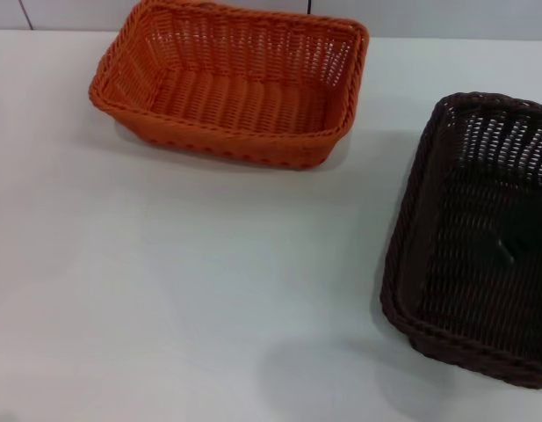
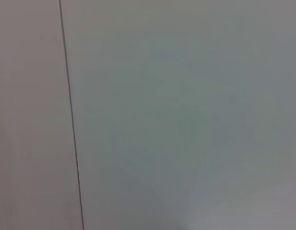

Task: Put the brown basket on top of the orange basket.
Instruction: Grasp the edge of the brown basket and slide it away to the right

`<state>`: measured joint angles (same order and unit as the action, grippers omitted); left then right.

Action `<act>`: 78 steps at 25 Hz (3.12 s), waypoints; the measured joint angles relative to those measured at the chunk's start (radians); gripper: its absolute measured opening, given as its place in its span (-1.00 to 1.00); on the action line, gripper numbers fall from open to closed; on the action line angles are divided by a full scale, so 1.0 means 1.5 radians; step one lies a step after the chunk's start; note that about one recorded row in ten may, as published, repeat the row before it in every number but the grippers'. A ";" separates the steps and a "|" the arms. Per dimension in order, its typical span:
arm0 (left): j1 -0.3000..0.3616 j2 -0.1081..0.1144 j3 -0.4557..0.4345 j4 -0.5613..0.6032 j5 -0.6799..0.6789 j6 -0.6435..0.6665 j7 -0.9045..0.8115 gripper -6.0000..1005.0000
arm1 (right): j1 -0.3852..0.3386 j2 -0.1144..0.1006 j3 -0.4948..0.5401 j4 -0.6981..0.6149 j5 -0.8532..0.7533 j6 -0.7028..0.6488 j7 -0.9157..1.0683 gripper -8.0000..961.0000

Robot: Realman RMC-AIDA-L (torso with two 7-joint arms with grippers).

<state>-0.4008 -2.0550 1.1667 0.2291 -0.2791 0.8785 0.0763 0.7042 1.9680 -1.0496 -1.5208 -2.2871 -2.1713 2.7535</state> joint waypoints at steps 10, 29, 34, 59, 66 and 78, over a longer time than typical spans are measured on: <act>-0.003 -0.002 0.003 -0.002 0.004 0.024 -0.002 0.66 | 0.014 0.009 -0.110 0.068 -0.010 0.008 -0.004 0.72; -0.016 -0.002 0.008 -0.003 0.006 0.020 0.000 0.66 | 0.054 0.049 -0.265 0.198 -0.054 0.100 -0.015 0.68; -0.023 -0.001 0.009 -0.005 0.006 0.020 0.002 0.66 | 0.056 0.052 -0.291 0.231 -0.054 0.113 -0.021 0.65; -0.025 -0.002 0.009 -0.004 0.006 0.020 0.001 0.66 | 0.071 0.055 -0.316 0.227 -0.106 0.183 -0.048 -0.05; -0.025 -0.002 0.009 -0.004 0.006 0.020 0.001 0.66 | 0.101 0.053 -0.238 0.131 -0.128 0.200 -0.032 -0.22; -0.022 0.001 0.009 -0.002 0.006 0.020 0.002 0.66 | 0.126 0.055 -0.229 0.156 -0.126 0.193 -0.028 -0.85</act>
<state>-0.4332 -2.0530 1.1796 0.2253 -0.2701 0.9081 0.0788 0.8938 2.0502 -1.3927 -1.2862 -2.4758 -1.8820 2.7122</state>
